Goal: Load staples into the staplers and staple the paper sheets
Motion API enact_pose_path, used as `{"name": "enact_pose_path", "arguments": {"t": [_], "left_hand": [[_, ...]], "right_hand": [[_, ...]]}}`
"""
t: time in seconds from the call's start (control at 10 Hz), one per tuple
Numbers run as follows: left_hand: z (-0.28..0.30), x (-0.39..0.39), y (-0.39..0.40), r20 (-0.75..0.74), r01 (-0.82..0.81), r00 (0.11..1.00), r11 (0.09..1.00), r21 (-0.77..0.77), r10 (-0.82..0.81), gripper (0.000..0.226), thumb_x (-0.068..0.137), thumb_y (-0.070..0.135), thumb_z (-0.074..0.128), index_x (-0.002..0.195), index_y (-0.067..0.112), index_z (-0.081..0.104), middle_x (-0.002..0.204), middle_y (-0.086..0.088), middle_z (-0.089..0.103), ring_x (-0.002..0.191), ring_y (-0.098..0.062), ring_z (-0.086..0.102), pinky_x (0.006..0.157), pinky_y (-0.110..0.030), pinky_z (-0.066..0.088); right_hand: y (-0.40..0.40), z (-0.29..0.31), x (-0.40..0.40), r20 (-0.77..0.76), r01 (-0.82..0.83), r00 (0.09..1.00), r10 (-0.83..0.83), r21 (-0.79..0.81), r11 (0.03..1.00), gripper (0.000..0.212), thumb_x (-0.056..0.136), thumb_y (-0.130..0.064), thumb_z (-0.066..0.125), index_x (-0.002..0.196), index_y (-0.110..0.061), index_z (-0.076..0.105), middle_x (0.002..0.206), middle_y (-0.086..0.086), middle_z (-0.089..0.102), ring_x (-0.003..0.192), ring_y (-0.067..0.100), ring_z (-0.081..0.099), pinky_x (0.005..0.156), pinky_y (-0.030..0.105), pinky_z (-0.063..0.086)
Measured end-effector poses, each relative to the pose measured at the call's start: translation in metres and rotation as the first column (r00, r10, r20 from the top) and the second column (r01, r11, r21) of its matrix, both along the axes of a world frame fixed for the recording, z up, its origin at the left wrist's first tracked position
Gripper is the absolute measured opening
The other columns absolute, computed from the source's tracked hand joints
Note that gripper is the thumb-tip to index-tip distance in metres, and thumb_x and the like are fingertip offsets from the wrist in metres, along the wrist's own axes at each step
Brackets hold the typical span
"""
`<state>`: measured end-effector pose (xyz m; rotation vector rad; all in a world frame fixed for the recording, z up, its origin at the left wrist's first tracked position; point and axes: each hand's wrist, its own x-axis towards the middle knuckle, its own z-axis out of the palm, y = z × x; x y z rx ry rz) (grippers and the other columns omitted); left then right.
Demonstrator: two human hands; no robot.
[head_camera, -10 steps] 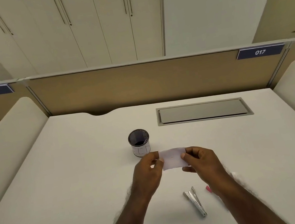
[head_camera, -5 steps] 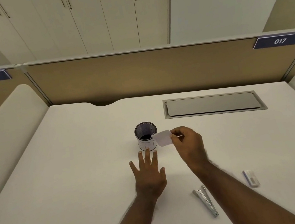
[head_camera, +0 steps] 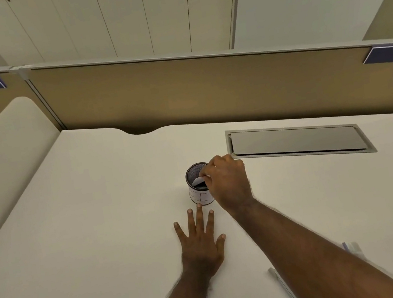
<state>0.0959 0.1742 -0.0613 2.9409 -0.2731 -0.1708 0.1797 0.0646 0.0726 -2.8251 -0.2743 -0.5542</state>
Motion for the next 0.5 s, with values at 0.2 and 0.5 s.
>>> {"name": "enact_pose_path", "arguments": {"t": [0.2,0.5], "left_hand": [[-0.008,0.000,0.000,0.035,0.007,0.999,1.000,-0.013,-0.007,0.066,0.094,0.058,0.034,0.151,0.024,0.029,0.159,-0.008,0.024,0.147,-0.034,0.020,0.109,-0.070,0.018],[-0.016,0.001,0.001,0.070,-0.002,0.998,1.000,-0.021,0.003,0.064,0.097,0.055,0.016,0.149,0.022,0.036,0.157,-0.010,0.030,0.145,-0.035,0.027,0.107,-0.069,0.019]], "right_hand": [[0.003,-0.020,0.008,-0.071,-0.016,0.997,0.006,-0.134,0.991,0.017,0.088,-0.033,0.062,0.090,-0.025,0.076,0.095,0.001,0.068,0.089,0.024,0.058,0.073,0.038,0.042],[-0.022,-0.020,-0.024,-0.066,0.055,0.997,-0.051,0.063,0.996,0.023,0.087,-0.027,0.056,0.105,-0.026,0.070,0.110,-0.003,0.067,0.099,0.021,0.060,0.078,0.038,0.045]]}}
